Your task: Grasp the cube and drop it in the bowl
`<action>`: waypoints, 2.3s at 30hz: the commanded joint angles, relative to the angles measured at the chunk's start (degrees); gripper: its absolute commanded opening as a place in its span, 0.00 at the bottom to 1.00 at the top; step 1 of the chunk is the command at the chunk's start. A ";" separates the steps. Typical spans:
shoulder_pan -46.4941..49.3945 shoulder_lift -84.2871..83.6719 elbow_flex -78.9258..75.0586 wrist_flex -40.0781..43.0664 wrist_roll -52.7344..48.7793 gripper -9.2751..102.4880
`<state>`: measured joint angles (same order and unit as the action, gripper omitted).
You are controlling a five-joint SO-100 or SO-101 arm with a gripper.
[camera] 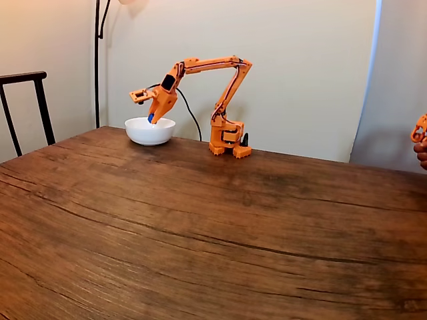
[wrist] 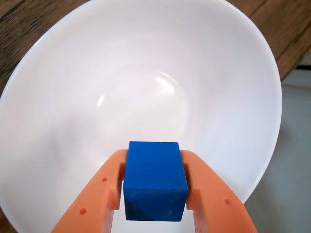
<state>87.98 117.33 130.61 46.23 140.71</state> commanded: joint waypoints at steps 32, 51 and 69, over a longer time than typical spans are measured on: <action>-16.08 14.06 -32.70 41.92 -5.10 0.21; -35.95 36.74 -29.09 53.79 -14.33 0.20; -60.29 55.02 -15.38 49.57 -23.55 0.09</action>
<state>29.44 170.60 113.82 96.68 118.30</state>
